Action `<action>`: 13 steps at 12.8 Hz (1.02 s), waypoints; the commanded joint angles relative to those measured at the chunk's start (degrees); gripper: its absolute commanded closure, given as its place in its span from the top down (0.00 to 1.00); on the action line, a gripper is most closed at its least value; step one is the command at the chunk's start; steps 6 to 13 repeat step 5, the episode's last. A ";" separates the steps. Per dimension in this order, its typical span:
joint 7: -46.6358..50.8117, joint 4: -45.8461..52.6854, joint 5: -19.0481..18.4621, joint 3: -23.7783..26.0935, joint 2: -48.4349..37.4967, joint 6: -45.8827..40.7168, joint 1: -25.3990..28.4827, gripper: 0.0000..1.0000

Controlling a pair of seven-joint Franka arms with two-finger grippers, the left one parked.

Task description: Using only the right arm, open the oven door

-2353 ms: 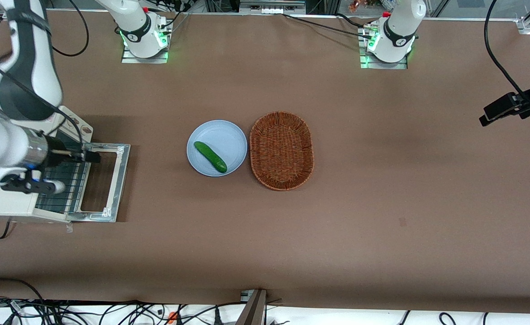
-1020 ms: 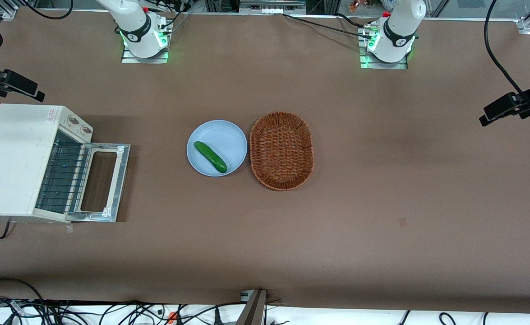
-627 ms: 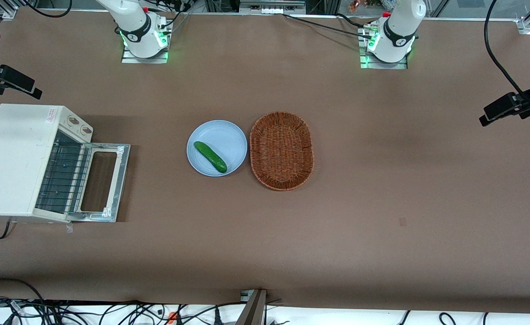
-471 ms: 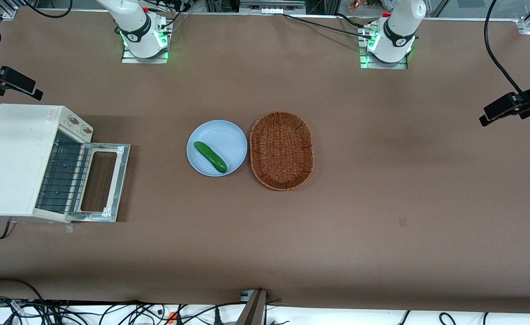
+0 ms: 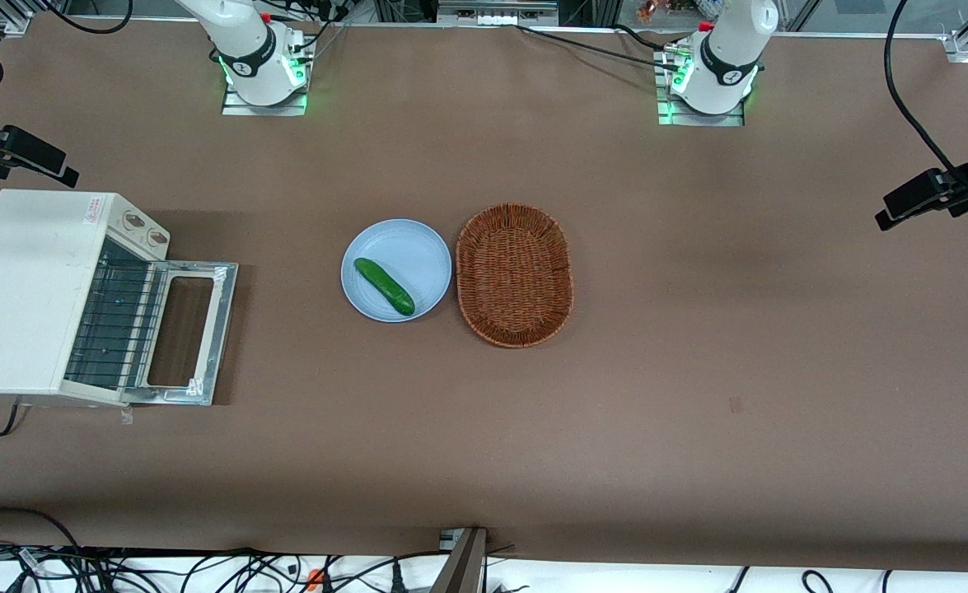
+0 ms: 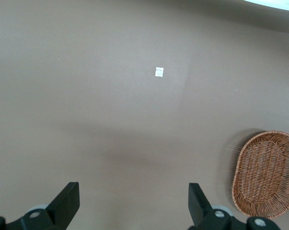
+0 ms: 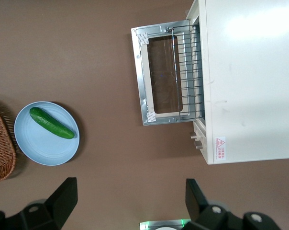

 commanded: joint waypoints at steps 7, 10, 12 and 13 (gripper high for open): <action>-0.59 0.23 -1.93 0.58 -0.23 0.05 -0.50 1.00; -0.59 0.23 -1.93 0.58 -0.23 0.05 -0.50 1.00; -0.59 0.23 -1.93 0.58 -0.23 0.05 -0.50 1.00; -0.59 0.23 -1.93 0.58 -0.23 0.05 -0.50 1.00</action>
